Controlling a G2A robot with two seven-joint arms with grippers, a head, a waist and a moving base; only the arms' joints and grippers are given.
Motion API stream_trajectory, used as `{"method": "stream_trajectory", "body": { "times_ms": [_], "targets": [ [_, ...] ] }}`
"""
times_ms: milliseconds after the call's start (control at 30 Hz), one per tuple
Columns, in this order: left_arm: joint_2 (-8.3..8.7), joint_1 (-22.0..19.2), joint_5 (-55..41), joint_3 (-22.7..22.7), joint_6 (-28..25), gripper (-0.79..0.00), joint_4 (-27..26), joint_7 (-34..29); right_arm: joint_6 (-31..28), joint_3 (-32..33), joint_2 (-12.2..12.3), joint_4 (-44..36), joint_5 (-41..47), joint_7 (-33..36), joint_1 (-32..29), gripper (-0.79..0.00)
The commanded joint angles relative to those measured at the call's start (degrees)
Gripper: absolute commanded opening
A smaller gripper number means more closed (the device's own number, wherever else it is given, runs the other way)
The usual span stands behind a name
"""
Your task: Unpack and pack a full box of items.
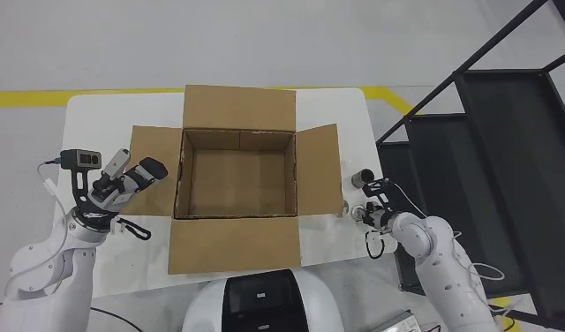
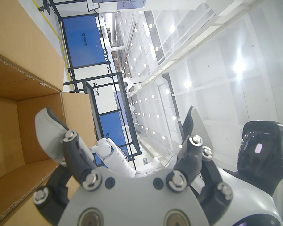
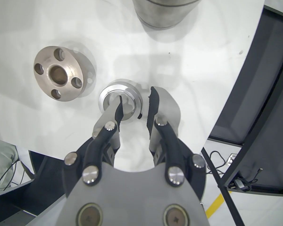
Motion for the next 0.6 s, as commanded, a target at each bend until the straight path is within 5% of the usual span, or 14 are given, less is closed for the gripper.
{"method": "stream_trajectory", "body": {
  "times_ms": [0, 233, 567],
  "targets": [
    [0.00, 0.0, 0.0, 0.0, 0.0, 0.000, 0.0, 0.0, 0.3, -0.1, 0.0, 0.0, 0.1, -0.1, 0.0, -0.785],
    [0.00, 0.0, 0.0, 0.0, 0.0, 0.000, 0.0, 0.0, -0.5, 1.3, 0.3, -2.2, 2.8, -2.0, -1.1, -0.785],
    [0.00, 0.0, 0.0, 0.0, 0.0, 0.000, 0.0, 0.0, -7.8, 13.0, 1.2, -14.5, 20.9, -6.6, -11.6, -0.785]
  ]
}}
